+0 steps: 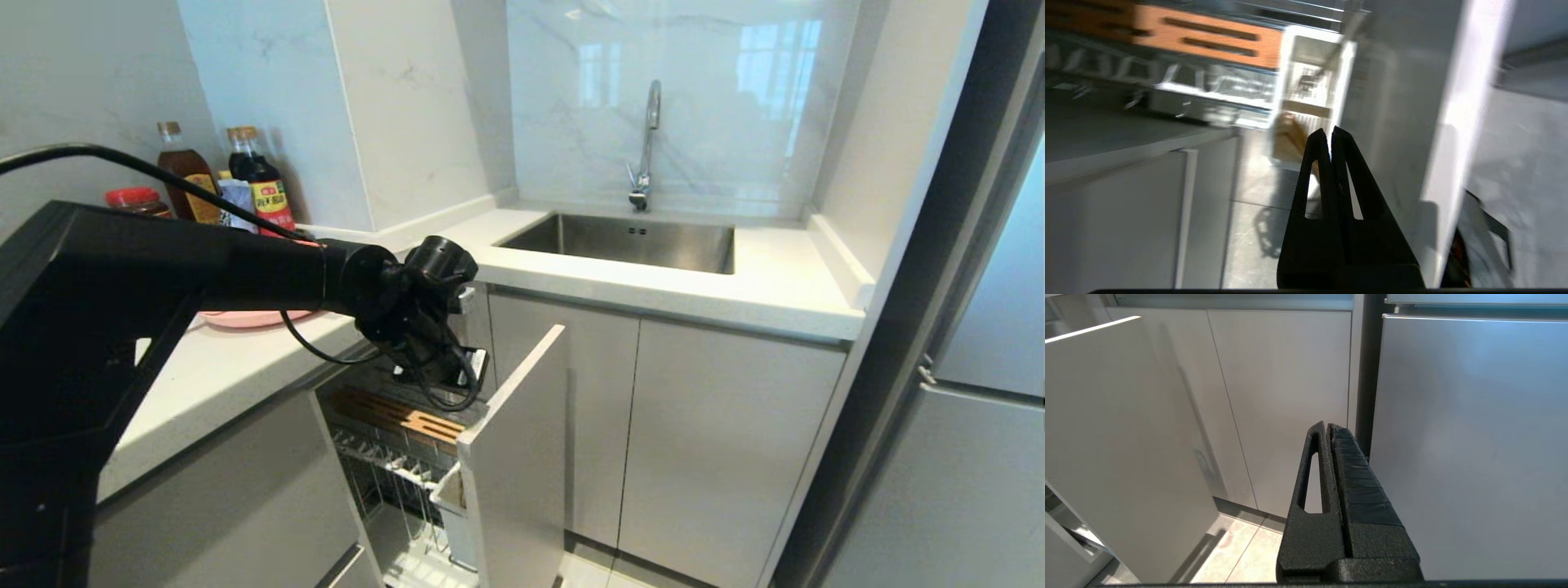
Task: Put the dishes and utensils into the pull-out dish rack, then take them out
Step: Open the cupboard
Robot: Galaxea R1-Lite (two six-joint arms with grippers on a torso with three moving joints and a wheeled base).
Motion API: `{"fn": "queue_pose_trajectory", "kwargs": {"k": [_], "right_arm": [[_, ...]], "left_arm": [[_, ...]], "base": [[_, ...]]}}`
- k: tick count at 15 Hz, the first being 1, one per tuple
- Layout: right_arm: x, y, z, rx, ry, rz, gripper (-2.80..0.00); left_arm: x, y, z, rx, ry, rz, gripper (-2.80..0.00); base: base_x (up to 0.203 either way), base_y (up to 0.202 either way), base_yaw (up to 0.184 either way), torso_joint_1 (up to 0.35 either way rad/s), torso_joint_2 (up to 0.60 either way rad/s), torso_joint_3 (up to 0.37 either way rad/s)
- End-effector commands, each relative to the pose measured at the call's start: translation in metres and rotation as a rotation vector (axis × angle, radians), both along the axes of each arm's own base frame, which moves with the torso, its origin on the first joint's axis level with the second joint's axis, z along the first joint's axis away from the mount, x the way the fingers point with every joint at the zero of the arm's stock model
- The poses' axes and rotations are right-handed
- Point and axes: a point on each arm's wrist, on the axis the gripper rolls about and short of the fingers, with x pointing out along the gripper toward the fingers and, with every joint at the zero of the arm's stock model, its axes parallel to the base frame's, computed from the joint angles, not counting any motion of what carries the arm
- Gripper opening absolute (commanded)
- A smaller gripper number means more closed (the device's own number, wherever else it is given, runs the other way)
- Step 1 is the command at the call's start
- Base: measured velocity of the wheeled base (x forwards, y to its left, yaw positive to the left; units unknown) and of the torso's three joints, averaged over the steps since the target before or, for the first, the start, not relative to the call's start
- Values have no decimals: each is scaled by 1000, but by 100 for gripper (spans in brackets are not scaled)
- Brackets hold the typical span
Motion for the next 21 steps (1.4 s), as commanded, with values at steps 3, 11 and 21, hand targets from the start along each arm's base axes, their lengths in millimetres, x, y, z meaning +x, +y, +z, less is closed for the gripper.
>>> {"fn": "queue_pose_trajectory", "kwargs": {"k": [3, 11, 21], "right_arm": [[0, 0, 0, 0, 1, -1, -280], [0, 0, 0, 0, 1, 0, -280], [0, 0, 0, 0, 1, -1, -280]], "left_arm": [[-14, -11, 2, -63, 43, -77, -280], [-31, -35, -5, -175, 138, -167, -280], [-51, -64, -20, -264, 165, -240, -280]], "base": [[0, 0, 0, 0, 0, 0], [0, 0, 0, 0, 0, 0], [0, 0, 0, 0, 0, 0]]}}
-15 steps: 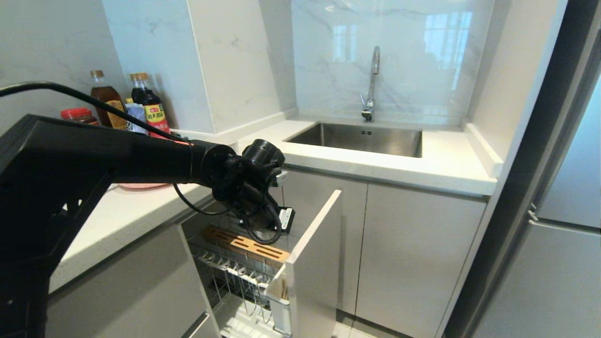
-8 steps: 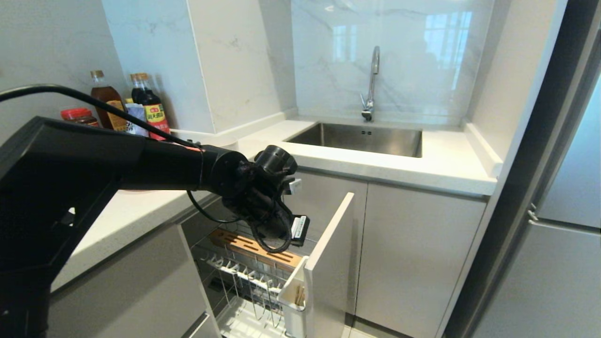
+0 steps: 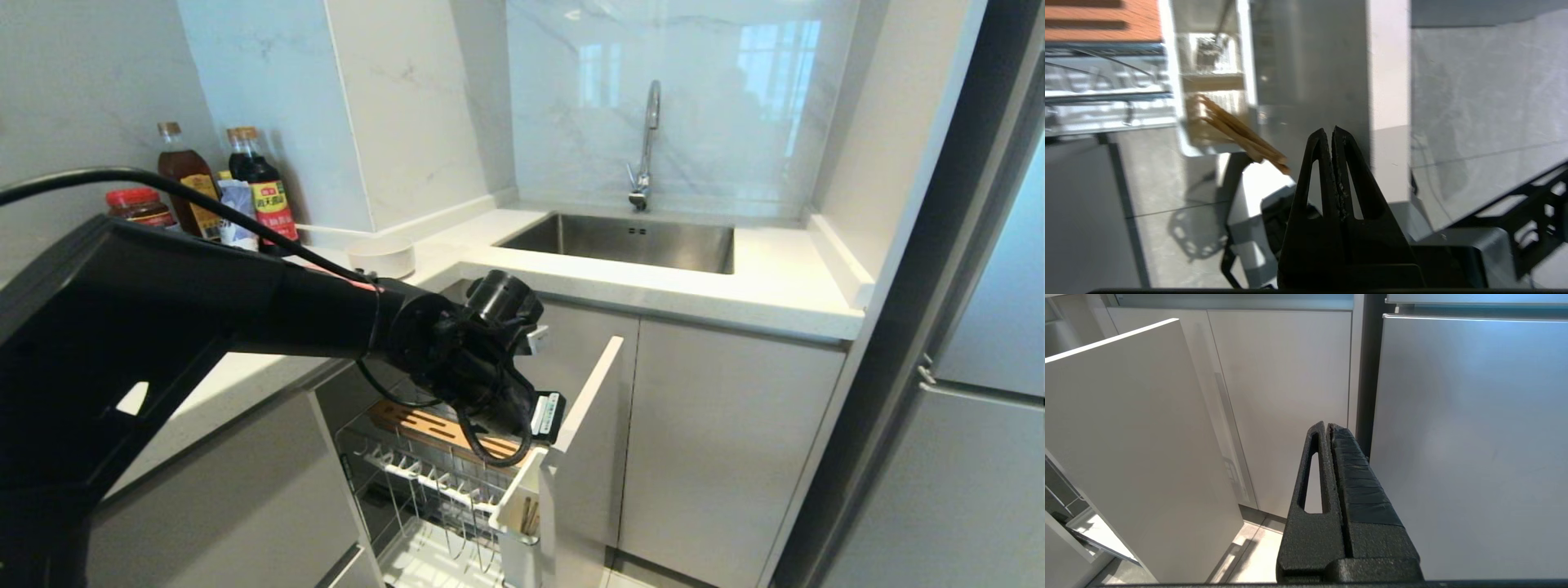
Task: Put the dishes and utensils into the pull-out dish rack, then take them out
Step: Open the cupboard
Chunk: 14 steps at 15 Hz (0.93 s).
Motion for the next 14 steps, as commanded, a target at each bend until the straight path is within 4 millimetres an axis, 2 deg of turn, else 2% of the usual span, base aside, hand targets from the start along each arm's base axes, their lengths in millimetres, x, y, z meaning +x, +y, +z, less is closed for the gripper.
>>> {"fn": "queue_pose_trajectory", "kwargs": {"k": [1, 14], "right_arm": [[0, 0, 0, 0, 1, 0, -280], [0, 0, 0, 0, 1, 0, -280]], "left_arm": [[-4, -2, 2, -30, 22, -12, -280], [-10, -8, -1, -37, 38, -36, -280]], "base": [[0, 0, 0, 0, 0, 0], [0, 0, 0, 0, 0, 0]]}}
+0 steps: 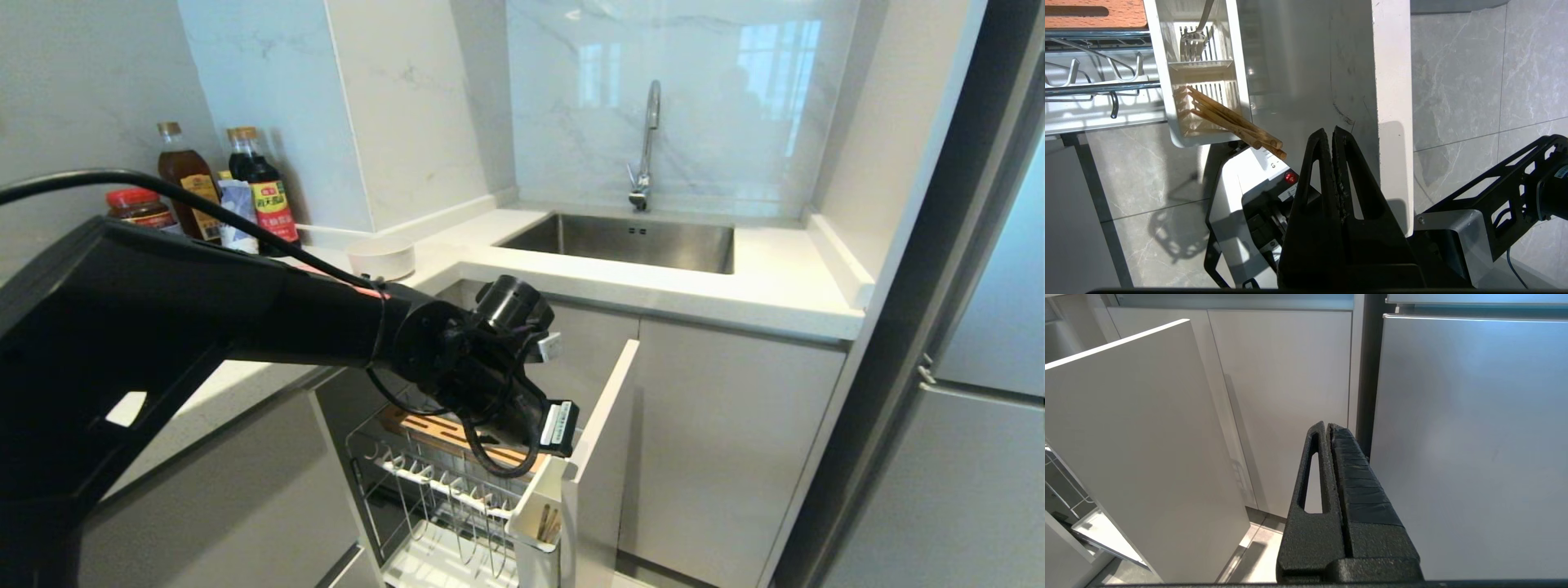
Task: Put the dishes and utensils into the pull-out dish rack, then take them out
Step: Open the cupboard, then pick up the bowl and place it in the cupboard
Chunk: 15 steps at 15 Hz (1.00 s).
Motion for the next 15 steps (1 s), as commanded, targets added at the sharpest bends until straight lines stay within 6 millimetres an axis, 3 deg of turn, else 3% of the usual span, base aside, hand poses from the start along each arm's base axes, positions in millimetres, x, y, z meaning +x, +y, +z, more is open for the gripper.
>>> {"fn": "queue_pose_trajectory", "kwargs": {"k": [1, 5, 9, 12, 15], "right_arm": [[0, 0, 0, 0, 1, 0, -280], [0, 0, 0, 0, 1, 0, -280], [0, 0, 0, 0, 1, 1, -280], [0, 0, 0, 0, 1, 0, -280], [0, 0, 0, 0, 1, 1, -280]], "left_arm": [[0, 0, -1, 2, 6, 1, -280], [3, 2, -2, 16, -5, 11, -280], [24, 26, 6, 138, -145, 132, -280], [32, 62, 49, 144, -287, 227, -280], [9, 102, 113, 84, -452, 284, -280]], "base": [[0, 0, 0, 0, 0, 0], [0, 0, 0, 0, 0, 0], [0, 0, 0, 0, 0, 0], [0, 0, 0, 0, 0, 0], [0, 0, 0, 0, 0, 0]]}}
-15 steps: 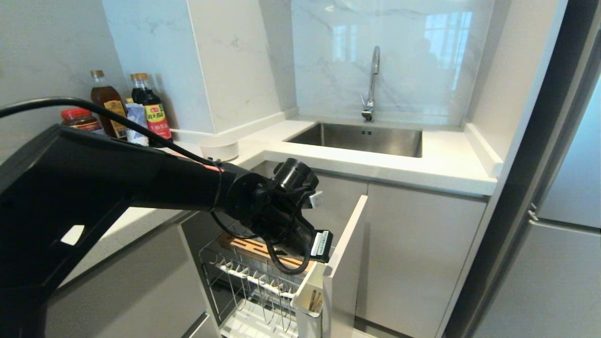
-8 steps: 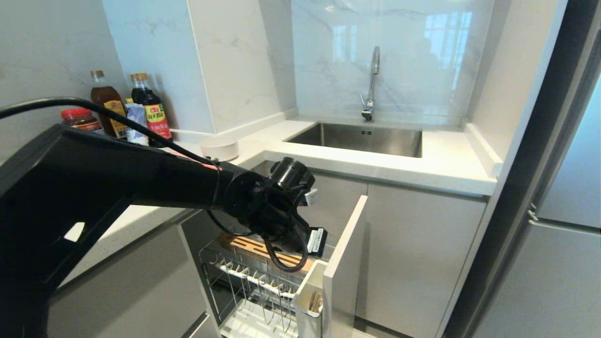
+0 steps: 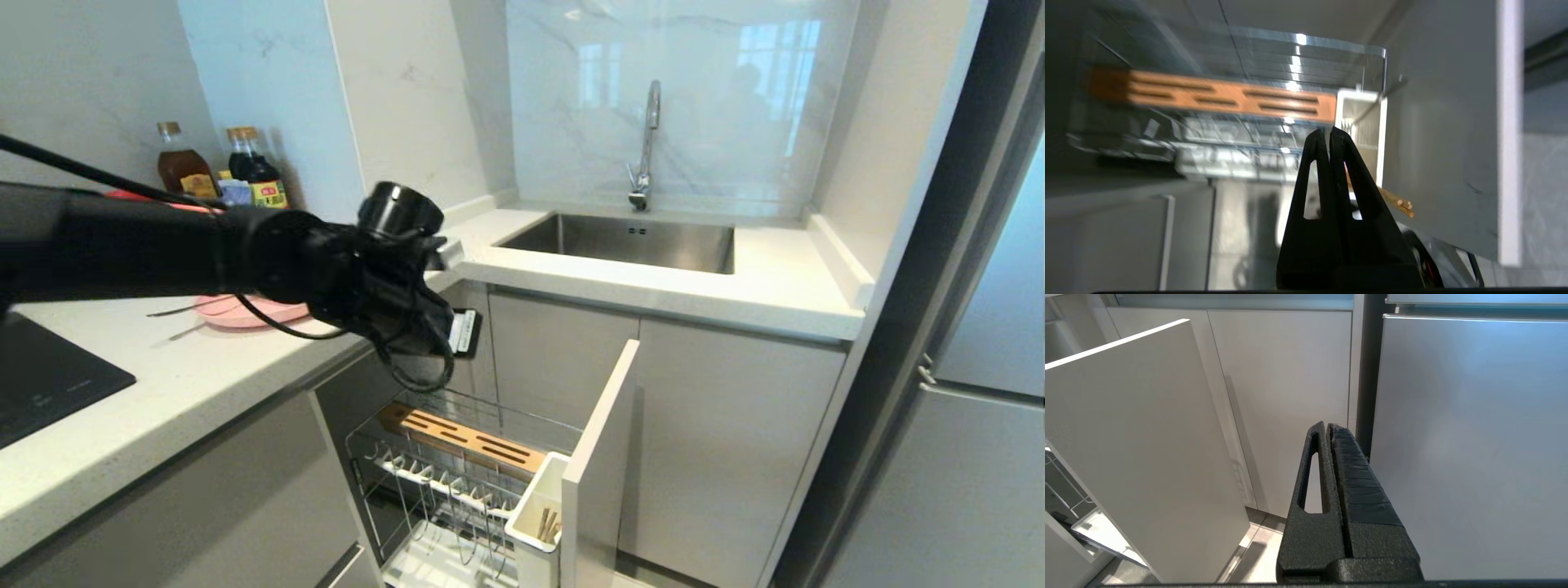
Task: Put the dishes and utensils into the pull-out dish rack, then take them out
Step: Pick up the bowl and place it in the cupboard
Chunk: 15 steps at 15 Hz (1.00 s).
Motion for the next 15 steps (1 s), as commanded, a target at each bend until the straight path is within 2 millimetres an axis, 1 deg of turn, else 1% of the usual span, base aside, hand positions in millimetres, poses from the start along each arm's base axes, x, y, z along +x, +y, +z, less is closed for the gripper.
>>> {"fn": "queue_pose_trajectory", "kwargs": {"k": [1, 2, 3, 5, 7, 9, 10, 11, 12, 14, 15], "right_arm": [[0, 0, 0, 0, 1, -1, -280], [0, 0, 0, 0, 1, 0, -280], [0, 0, 0, 0, 1, 0, -280], [0, 0, 0, 0, 1, 0, -280], [0, 0, 0, 0, 1, -1, -280], [0, 0, 0, 0, 1, -1, -280], [0, 0, 0, 0, 1, -1, -280], [0, 0, 0, 0, 1, 1, -280], [0, 0, 0, 0, 1, 0, -280], [0, 0, 0, 0, 1, 0, -280], [0, 0, 0, 0, 1, 0, -280]], "left_arm": [[-32, 27, 53, -48, -142, 19, -280], [-51, 41, 74, -55, -211, 19, -280], [-75, 55, 95, -58, -286, 13, -280], [-125, 80, 125, -53, -426, -3, -280], [-181, 106, 147, -45, -574, -25, -280], [-240, 131, 157, -50, -715, -40, -280], [-269, 141, 157, -54, -777, -42, -280], [-296, 149, 150, -51, -826, -37, -280], [-322, 154, 139, -40, -870, -21, -280], [-363, 158, 109, -9, -939, 19, -280], [-379, 158, 90, 13, -963, 54, -280]], "base": [[0, 0, 0, 0, 0, 0], [0, 0, 0, 0, 0, 0], [0, 0, 0, 0, 0, 0], [0, 0, 0, 0, 0, 0], [0, 0, 0, 0, 0, 0], [0, 0, 0, 0, 0, 0], [0, 0, 0, 0, 0, 0], [0, 0, 0, 0, 0, 0], [0, 0, 0, 0, 0, 0], [0, 0, 0, 0, 0, 0], [0, 0, 0, 0, 0, 0]]}}
